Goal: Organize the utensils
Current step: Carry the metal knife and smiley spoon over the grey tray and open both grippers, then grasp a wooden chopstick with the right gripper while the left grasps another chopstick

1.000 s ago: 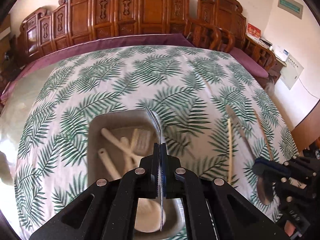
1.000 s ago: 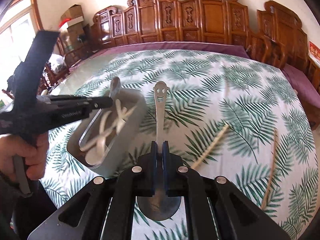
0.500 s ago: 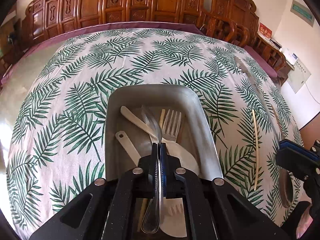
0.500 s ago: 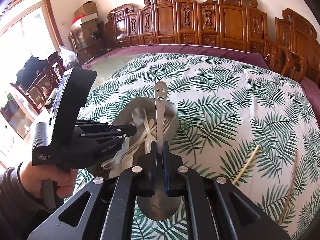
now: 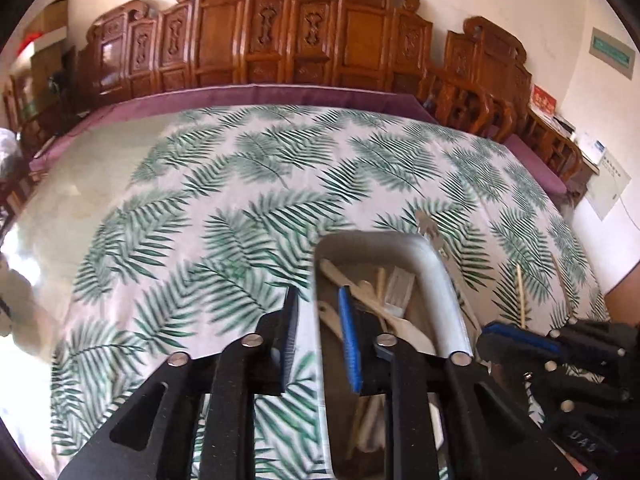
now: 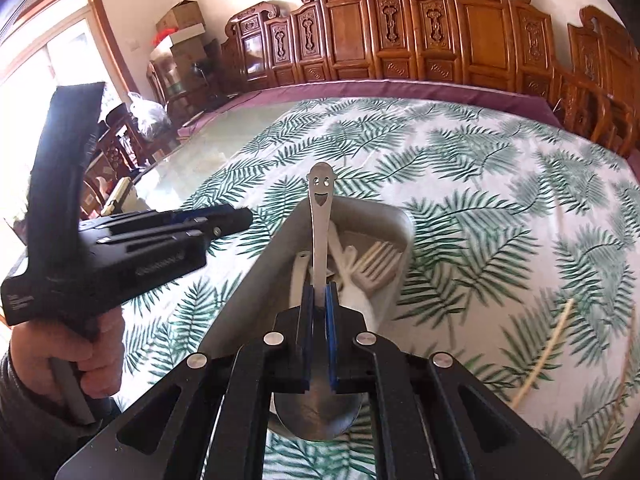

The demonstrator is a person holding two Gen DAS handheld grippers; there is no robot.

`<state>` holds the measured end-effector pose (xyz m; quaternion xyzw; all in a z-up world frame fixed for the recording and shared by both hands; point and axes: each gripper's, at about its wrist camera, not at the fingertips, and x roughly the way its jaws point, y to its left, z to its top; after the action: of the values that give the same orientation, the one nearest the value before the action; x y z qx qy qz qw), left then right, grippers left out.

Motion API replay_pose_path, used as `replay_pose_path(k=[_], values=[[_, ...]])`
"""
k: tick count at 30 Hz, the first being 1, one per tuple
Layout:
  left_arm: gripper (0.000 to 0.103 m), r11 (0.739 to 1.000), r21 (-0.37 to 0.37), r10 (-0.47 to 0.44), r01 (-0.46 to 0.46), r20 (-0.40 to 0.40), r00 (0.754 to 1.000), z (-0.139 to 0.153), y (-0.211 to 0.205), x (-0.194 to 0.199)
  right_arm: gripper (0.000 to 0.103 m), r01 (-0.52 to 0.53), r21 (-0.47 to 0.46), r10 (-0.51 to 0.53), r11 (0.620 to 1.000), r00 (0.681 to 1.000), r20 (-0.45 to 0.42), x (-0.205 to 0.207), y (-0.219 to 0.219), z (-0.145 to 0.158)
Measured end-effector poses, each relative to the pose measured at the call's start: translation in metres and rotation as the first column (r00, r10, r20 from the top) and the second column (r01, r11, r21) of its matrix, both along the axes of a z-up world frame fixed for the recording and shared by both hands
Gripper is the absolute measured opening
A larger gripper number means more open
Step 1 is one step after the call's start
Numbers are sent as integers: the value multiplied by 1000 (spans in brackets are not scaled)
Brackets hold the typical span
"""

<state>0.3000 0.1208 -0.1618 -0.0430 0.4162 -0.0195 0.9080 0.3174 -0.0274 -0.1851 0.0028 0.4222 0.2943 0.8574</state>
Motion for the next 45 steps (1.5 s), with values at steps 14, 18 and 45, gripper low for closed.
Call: replay_pose_path(k=[14,18,45], values=[[47,999,8,34,-34,30,999,8,18,-3,11,4,21,-3,1000,999,-54,8,17,-30],[49,1000,11,13,-14,34,999,11,8,-6,11,2,38,-1,999,1000,-19,4,3,-17],[83,967,40,-254,252,77,964,11,-138,-41,57,327,-249,-326,912,944,47,-6,-274,-49]])
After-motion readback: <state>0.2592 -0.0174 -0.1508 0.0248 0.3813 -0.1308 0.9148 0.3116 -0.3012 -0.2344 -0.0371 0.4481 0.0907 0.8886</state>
